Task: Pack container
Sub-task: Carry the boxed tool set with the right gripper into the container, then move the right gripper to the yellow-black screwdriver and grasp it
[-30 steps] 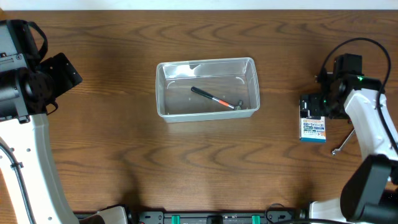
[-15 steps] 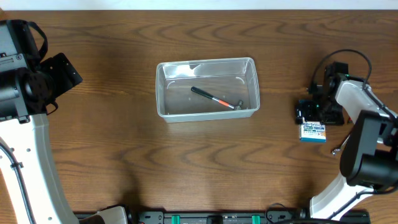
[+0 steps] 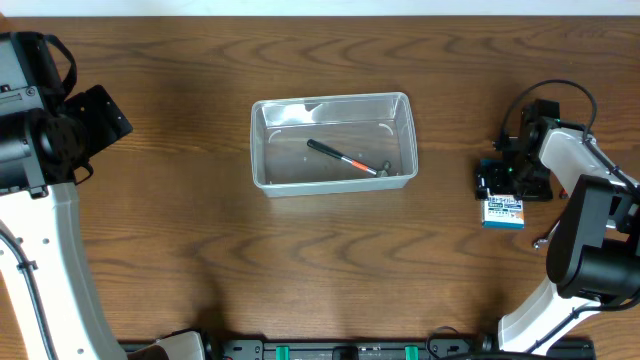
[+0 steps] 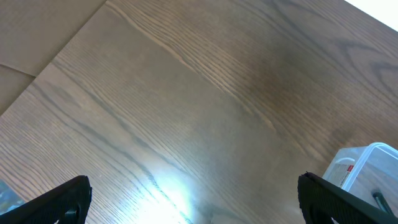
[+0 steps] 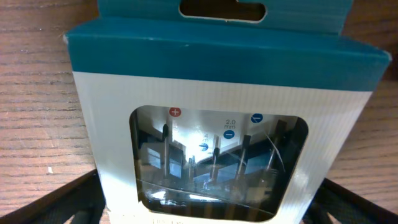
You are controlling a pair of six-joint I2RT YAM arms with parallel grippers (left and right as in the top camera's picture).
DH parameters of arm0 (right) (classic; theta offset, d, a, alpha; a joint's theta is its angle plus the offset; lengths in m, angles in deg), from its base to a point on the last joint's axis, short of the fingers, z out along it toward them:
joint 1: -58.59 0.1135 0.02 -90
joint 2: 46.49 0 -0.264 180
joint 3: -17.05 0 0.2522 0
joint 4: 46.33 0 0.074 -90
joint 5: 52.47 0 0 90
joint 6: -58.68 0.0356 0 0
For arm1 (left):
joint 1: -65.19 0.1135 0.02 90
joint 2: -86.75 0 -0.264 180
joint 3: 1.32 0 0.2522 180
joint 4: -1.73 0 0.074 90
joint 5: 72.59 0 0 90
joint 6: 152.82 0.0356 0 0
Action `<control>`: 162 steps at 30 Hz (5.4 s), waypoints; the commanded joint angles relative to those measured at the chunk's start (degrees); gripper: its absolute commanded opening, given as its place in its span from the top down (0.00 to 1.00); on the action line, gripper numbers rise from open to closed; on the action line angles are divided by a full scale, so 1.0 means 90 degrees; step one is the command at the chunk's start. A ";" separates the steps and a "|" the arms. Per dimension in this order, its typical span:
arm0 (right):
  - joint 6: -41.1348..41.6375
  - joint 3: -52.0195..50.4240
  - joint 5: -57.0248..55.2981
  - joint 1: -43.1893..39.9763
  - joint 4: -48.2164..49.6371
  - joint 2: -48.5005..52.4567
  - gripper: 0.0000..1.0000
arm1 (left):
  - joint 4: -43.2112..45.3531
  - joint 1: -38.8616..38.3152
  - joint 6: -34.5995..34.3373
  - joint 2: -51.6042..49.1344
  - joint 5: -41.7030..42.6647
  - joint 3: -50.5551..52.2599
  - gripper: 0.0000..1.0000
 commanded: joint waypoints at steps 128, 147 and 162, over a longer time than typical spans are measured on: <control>0.4204 0.5132 -0.0619 -0.0452 -0.2295 0.1700 0.01 | -0.0211 0.0027 0.0102 -0.0015 -0.0075 0.0029 0.02; 0.3514 0.5132 -0.0160 -0.0345 -0.2227 0.3385 0.01 | -0.0206 0.0027 0.0104 -0.0015 -0.0075 0.0029 0.02; 0.3247 0.5129 -0.0005 -0.0357 -0.1984 0.3507 0.01 | -0.0211 0.0027 0.0104 -0.0015 -0.0075 0.0029 0.02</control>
